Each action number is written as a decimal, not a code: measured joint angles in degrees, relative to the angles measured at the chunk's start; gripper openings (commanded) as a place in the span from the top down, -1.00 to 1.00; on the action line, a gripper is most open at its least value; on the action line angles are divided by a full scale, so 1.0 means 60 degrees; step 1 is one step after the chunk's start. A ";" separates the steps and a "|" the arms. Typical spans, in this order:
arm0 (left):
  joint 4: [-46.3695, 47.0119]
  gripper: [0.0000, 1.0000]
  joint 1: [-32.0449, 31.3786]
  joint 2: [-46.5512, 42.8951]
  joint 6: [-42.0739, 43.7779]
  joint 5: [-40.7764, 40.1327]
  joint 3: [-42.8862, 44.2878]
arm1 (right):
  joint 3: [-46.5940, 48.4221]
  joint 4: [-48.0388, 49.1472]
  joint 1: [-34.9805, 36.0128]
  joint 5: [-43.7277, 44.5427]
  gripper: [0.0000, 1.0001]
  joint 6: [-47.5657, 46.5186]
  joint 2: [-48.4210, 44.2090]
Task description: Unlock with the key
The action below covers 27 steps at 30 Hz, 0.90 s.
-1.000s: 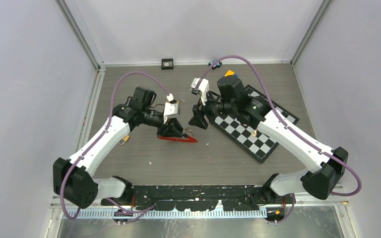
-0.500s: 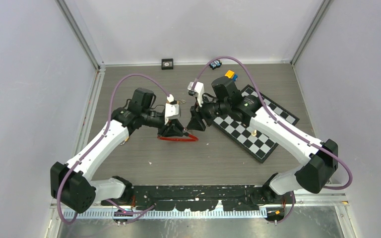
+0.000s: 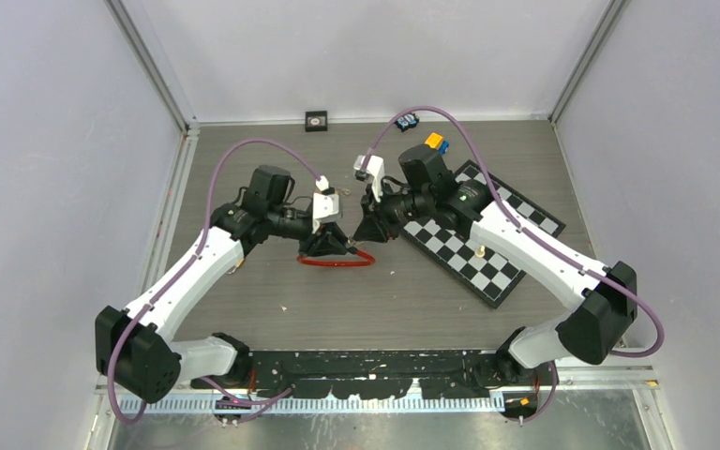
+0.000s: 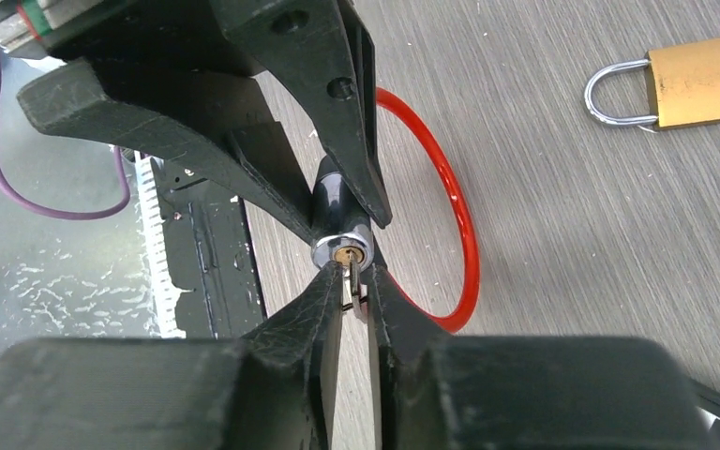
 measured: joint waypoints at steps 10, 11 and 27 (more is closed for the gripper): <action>0.0437 1.00 -0.0255 0.0044 -0.0495 -0.1373 0.0200 | -0.0080 0.0805 -0.0809 -0.0346 0.99 0.2091 0.0488; 0.0452 1.00 -0.0331 0.0095 -0.0514 -0.1636 0.0313 | -0.0080 0.0943 -0.0958 -0.0477 0.99 0.2473 0.0561; 0.0240 1.00 -0.1810 0.0433 -0.1239 -0.5803 0.1242 | -0.1005 0.2721 -0.1909 -0.0761 0.96 0.7442 0.0739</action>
